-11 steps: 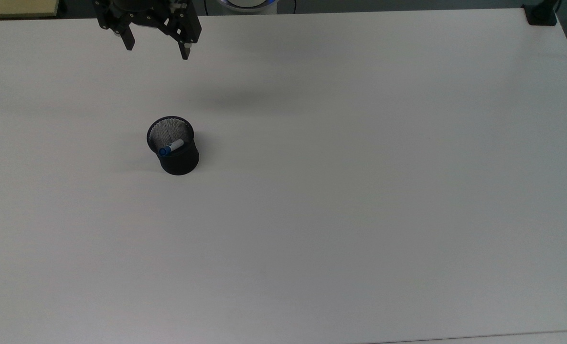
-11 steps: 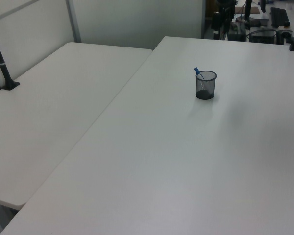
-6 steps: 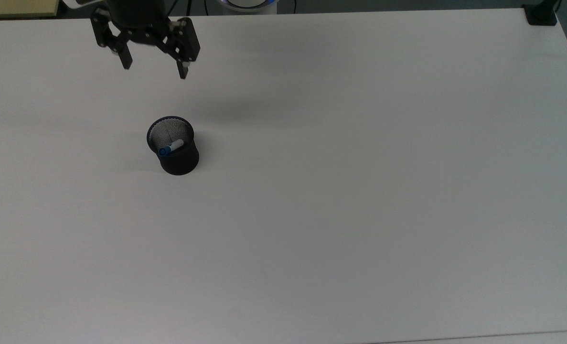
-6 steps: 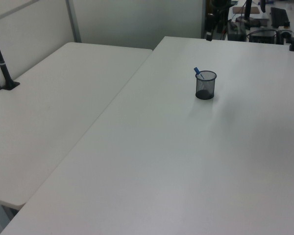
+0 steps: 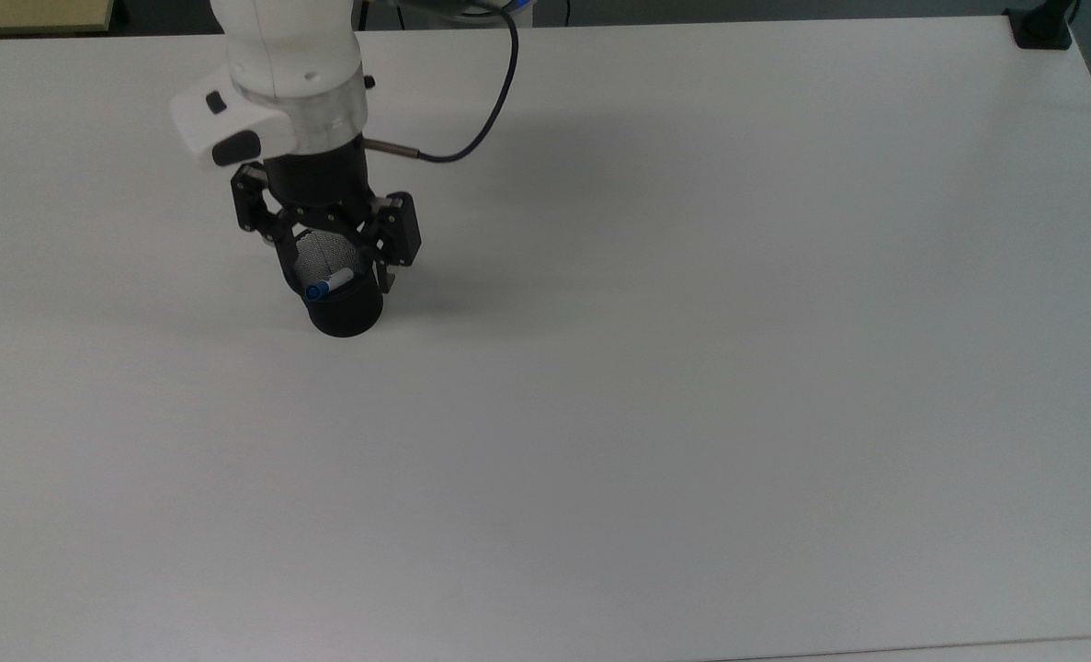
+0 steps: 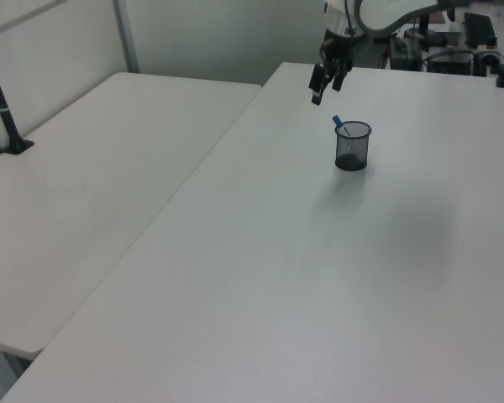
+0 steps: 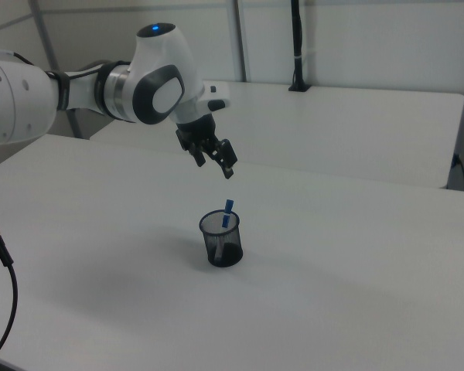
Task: Remove the marker
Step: 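Lower the open gripper over the blue-capped marker in the cup, then descend further and close the gripper on the marker's cap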
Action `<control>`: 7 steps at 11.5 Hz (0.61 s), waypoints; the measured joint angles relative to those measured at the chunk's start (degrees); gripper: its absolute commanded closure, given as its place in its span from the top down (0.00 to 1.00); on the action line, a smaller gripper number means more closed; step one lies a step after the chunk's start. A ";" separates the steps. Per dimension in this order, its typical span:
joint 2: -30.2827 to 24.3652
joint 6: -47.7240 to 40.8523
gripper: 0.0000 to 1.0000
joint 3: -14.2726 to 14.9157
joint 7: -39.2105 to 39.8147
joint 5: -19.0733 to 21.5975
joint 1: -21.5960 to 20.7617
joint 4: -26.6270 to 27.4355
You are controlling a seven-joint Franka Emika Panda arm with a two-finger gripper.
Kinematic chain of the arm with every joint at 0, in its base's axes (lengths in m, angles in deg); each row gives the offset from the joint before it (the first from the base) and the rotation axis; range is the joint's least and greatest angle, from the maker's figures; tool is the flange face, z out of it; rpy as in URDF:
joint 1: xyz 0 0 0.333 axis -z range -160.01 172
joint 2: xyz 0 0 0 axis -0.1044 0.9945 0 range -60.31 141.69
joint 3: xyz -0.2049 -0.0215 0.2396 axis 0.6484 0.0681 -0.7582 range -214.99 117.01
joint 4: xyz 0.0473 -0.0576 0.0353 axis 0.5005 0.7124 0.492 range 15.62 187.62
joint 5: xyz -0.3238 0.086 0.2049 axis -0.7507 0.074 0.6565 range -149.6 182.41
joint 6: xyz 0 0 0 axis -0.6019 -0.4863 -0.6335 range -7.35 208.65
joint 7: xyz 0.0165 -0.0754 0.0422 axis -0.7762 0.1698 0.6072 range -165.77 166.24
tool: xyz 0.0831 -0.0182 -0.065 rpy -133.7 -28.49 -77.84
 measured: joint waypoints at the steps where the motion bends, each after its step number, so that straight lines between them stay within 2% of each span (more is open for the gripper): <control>1: 0.88 1.36 0.90 0.00 0.00 0.00 0.01 0.00; 6: 1.46 1.76 0.90 0.13 6.41 -0.06 0.16 -0.03; 7: 1.56 1.51 0.87 0.21 6.83 -0.07 0.28 0.06</control>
